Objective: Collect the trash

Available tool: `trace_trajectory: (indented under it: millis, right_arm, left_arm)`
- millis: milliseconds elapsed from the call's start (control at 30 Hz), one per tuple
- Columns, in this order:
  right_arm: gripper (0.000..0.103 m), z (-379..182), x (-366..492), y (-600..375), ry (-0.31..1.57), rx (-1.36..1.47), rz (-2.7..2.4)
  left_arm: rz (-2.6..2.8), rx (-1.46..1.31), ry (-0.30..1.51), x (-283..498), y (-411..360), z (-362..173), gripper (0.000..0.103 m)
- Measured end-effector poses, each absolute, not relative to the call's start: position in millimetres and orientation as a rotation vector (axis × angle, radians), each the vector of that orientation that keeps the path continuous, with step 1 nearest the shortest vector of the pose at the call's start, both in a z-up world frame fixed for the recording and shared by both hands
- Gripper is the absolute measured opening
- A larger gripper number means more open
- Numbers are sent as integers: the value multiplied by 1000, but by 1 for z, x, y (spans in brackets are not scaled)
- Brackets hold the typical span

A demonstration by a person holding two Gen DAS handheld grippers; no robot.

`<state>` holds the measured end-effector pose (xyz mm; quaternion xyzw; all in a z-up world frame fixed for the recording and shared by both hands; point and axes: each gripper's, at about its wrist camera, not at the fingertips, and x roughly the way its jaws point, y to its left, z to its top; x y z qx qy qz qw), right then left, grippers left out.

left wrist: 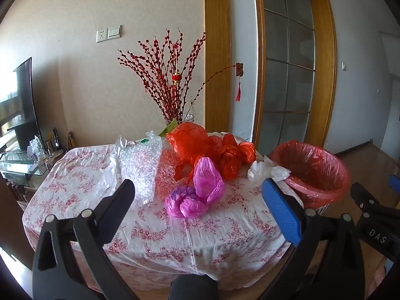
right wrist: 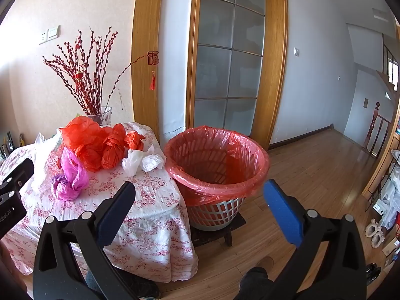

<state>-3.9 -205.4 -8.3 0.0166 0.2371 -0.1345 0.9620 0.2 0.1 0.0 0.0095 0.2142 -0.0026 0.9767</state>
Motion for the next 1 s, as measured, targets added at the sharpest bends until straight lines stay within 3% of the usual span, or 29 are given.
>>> trace_trajectory:
  millis: [1000]
  right_arm:
    - [101,-7,-4,-206,477,29,-274]
  left_arm:
    - [-7,14,433,0,0,0,99]
